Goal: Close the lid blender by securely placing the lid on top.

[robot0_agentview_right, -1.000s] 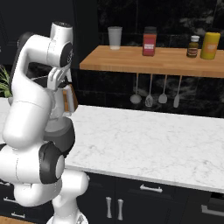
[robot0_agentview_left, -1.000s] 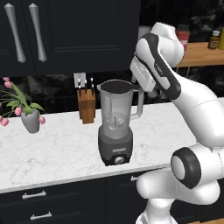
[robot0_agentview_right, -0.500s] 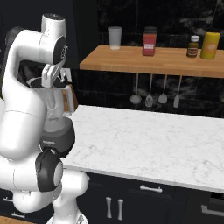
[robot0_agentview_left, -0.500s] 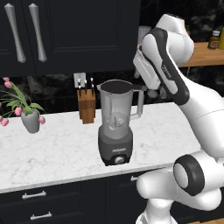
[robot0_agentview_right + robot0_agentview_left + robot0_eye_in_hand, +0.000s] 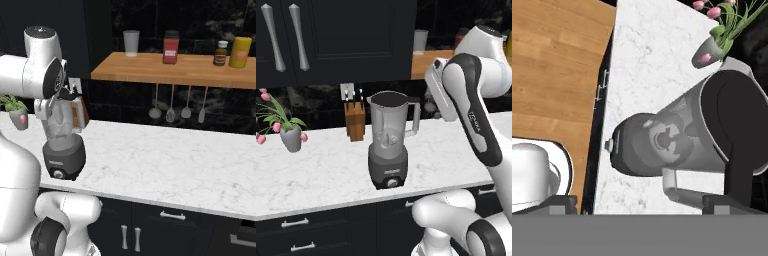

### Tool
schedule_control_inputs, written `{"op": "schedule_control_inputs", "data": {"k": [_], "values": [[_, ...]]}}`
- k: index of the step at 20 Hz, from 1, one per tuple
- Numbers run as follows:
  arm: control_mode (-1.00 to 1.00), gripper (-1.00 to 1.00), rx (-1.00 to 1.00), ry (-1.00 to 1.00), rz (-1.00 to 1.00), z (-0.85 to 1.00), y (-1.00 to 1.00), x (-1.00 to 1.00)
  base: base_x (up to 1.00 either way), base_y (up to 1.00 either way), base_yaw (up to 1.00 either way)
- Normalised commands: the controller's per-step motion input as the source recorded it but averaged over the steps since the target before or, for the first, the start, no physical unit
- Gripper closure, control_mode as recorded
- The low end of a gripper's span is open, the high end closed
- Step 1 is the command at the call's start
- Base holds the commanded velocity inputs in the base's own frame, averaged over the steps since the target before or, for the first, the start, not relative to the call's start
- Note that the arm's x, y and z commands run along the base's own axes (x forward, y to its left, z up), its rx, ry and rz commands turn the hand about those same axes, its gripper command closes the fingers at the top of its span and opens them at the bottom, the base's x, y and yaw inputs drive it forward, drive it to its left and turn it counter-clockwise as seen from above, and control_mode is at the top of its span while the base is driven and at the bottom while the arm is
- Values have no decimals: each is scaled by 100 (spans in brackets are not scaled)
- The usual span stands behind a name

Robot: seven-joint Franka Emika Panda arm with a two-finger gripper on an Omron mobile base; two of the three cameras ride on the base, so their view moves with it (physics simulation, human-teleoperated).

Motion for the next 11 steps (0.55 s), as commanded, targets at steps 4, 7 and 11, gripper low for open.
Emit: {"op": "schedule_control_inputs", "data": {"k": [4, 7, 11], "values": [[-100, -100, 0, -6, -7, -2, -92, -15, 0, 0, 0], [-100, -100, 0, -2, -7, -16, -100, -5, 0, 0, 0], [-100, -100, 0, 0, -4, -19, -79, 0, 0, 0, 0]]}}
